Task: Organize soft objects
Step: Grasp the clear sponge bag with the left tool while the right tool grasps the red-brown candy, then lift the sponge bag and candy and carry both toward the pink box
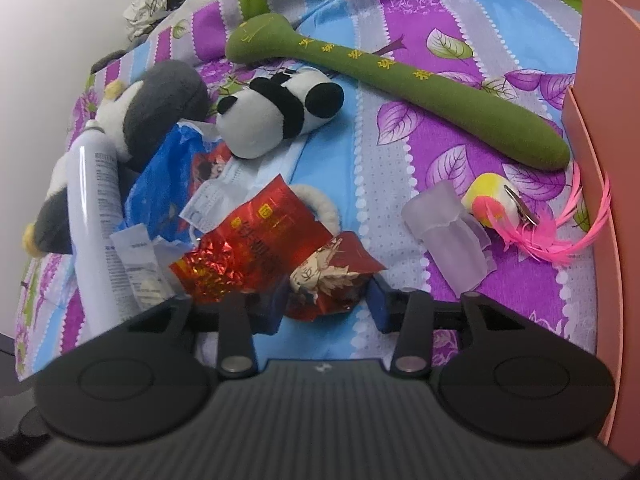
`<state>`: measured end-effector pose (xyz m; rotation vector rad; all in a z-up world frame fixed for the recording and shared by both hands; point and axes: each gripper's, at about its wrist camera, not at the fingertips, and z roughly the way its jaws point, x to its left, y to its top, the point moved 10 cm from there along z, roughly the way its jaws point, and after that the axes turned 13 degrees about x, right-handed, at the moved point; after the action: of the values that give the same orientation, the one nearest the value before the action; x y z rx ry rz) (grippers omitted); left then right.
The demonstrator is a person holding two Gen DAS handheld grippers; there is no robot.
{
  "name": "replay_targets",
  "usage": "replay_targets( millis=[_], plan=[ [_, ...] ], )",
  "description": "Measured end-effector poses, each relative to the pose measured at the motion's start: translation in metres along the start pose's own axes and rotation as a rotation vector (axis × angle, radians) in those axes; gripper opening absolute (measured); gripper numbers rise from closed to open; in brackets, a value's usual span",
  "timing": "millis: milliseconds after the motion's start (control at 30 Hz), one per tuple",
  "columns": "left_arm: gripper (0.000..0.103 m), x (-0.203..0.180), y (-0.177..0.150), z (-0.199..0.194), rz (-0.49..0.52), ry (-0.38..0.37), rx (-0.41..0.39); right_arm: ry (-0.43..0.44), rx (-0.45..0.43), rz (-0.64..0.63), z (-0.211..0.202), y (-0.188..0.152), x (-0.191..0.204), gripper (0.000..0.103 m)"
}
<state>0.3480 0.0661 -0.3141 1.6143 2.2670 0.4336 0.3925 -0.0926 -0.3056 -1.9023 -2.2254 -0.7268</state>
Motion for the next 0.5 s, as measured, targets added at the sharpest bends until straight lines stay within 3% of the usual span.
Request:
replay_targets(
  millis=[500],
  plan=[
    [0.047, 0.0, -0.023, -0.037, -0.004, -0.073, 0.021, -0.03, -0.021, -0.048, -0.038, -0.033, 0.007, 0.043]
  ],
)
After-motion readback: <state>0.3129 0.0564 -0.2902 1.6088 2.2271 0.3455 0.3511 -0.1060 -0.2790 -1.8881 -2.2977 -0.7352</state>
